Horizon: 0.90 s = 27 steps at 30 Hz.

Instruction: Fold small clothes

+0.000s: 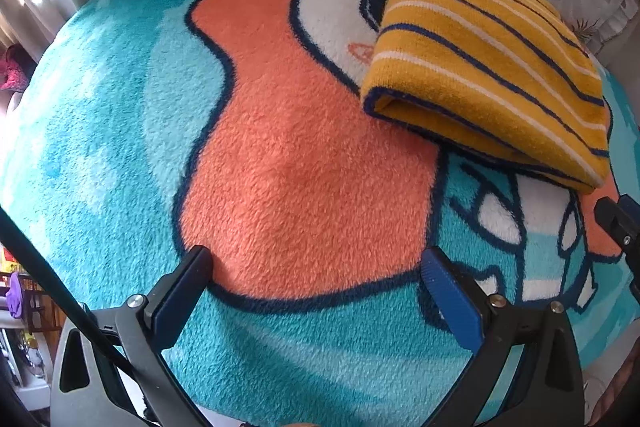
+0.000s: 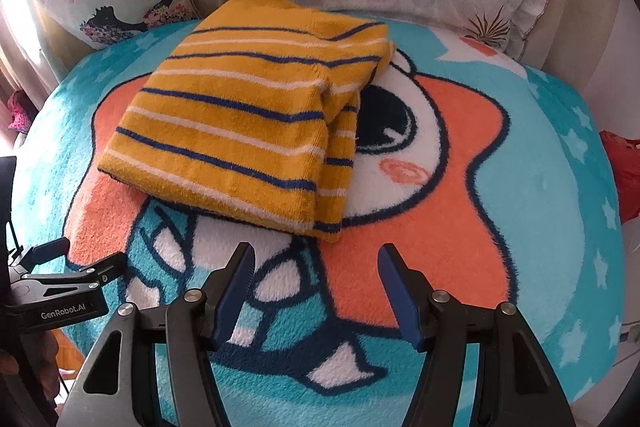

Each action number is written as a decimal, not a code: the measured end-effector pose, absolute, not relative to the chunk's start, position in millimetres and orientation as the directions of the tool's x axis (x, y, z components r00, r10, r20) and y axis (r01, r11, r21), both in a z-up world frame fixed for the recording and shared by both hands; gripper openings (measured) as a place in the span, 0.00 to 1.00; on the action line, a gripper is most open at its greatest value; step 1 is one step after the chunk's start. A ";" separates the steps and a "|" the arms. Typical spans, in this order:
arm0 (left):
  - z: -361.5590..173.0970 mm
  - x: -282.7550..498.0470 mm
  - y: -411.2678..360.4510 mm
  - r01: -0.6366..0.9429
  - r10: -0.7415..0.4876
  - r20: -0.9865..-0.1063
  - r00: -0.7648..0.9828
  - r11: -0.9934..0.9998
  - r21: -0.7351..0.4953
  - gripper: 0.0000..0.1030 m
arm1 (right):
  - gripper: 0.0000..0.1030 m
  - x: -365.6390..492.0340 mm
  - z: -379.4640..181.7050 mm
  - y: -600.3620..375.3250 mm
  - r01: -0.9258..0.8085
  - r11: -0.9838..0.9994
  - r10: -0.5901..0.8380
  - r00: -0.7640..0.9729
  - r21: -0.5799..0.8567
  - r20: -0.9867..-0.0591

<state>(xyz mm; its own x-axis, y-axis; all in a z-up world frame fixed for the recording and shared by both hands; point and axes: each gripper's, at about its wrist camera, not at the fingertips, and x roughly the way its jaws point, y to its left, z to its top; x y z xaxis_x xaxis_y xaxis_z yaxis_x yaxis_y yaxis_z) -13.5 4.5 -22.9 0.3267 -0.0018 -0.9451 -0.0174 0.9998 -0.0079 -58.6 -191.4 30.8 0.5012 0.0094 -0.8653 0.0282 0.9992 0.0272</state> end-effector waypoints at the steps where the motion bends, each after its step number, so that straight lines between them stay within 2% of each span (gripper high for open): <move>1: -20.3 -14.1 3.3 -0.020 -0.002 -0.944 0.330 1.000 -0.009 1.00 | 0.66 -59.4 32.4 -191.6 0.028 0.999 0.008 0.506 0.026 -0.862; 15: 32.5 -29.2 -18.1 0.014 -0.052 -0.883 0.466 0.999 -0.052 1.00 | 0.68 -64.5 37.7 -209.9 0.049 0.998 0.008 0.530 0.040 -0.848; 27: 30.3 -33.4 -35.8 0.040 -0.040 -0.892 0.451 0.999 -0.025 1.00 | 0.70 -70.1 38.6 -223.6 0.062 0.997 0.001 0.548 0.041 -0.837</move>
